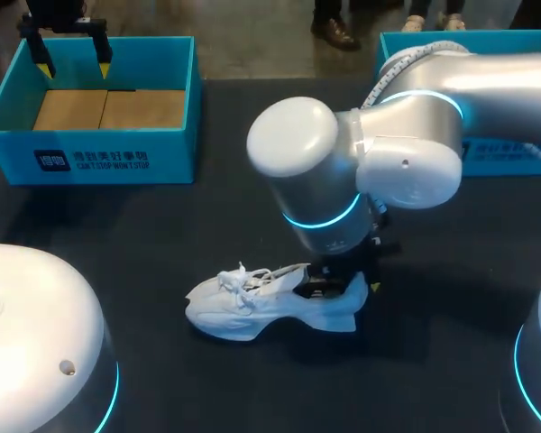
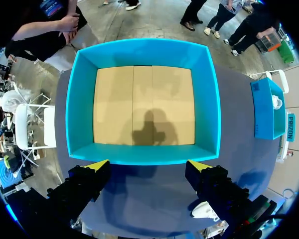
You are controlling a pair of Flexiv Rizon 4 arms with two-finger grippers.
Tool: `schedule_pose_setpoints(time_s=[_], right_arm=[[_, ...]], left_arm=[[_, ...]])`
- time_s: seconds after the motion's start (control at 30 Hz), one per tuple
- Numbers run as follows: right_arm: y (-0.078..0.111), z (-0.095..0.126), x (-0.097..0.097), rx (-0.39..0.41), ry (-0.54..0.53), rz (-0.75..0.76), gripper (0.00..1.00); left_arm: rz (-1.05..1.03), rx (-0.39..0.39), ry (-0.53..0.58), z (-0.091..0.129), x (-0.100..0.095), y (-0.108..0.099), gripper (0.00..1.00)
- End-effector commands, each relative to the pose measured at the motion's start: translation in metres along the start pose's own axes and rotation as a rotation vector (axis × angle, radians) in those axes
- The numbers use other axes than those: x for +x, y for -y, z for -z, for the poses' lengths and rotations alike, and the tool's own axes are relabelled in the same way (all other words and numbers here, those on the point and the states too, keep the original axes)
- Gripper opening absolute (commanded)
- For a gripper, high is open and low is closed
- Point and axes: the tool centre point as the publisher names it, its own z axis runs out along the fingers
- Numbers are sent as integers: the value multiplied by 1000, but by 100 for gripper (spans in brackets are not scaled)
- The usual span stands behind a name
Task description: Take the shoe out of the shoebox, open the shoe tongue, remove and reinsert the insole, then place the shoe into the shoebox
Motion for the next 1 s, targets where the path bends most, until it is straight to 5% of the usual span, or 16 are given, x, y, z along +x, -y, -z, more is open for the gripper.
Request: schedule_pose_setpoints(time_s=[0.03, 0.57, 0.6, 0.63, 0.67, 0.7, 1.0], right_arm=[[1, -9, 3, 12, -14, -1, 0], [2, -20, 9, 50, -48, 8, 0], [2, -20, 9, 51, -49, 8, 14], [2, -20, 9, 52, -54, 5, 39], [3, -18, 8, 51, -55, 4, 78], [3, -16, 8, 50, -55, 3, 100], [6, 16, 0, 31, -79, -4, 100]], left_arm=[[0, 0, 0, 0, 0, 0, 100], [0, 0, 0, 0, 0, 0, 100], [0, 0, 0, 0, 0, 0, 100], [0, 0, 0, 0, 0, 0, 100], [0, 0, 0, 0, 0, 0, 100], [0, 0, 0, 0, 0, 0, 100], [0, 0, 0, 0, 0, 0, 100]])
